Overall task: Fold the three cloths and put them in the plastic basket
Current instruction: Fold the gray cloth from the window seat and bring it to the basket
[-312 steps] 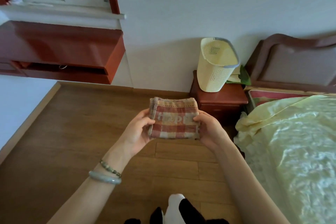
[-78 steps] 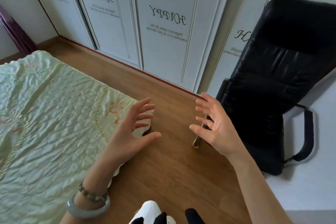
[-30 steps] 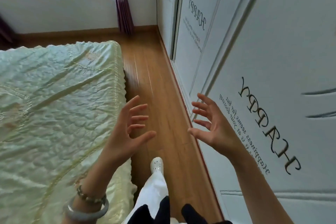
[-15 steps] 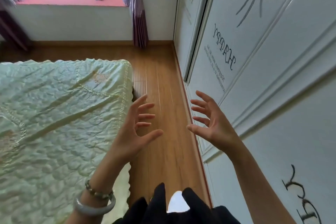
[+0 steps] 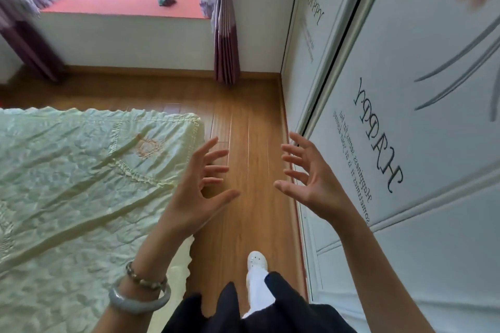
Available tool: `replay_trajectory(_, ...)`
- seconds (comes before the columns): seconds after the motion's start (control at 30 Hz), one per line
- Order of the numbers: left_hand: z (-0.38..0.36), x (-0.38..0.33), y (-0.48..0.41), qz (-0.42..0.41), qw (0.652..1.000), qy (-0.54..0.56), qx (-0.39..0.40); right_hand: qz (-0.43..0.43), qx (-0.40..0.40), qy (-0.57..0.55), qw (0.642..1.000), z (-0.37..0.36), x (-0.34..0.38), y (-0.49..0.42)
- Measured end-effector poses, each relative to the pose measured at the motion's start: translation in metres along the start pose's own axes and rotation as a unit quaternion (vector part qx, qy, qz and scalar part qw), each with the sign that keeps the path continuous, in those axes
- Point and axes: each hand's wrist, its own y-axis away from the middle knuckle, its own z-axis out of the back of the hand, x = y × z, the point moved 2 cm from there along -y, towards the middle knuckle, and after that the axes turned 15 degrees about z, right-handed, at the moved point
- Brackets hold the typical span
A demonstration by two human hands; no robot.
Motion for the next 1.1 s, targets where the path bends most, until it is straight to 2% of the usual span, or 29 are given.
replay_trajectory(0.23, -0.002, -0.016, -0.13, 0.01, 1.0, -0.003, -0.025, 0.004, 0.031, -0.012, 0.999, 0.043, -0.045, -0.132)
replay_trajectory(0.5, 0.024, 0.002, -0.274, 0.03, 0.998, 0.001, -0.048, 0.008, 0.057, -0.005, 0.998, 0.057, -0.099, -0.276)
replay_trajectory(1.1, 0.158, 0.031, -0.621, 0.054, 0.994, -0.007, -0.097, 0.032, 0.089, -0.021, 0.995, 0.04, -0.188, -0.654)
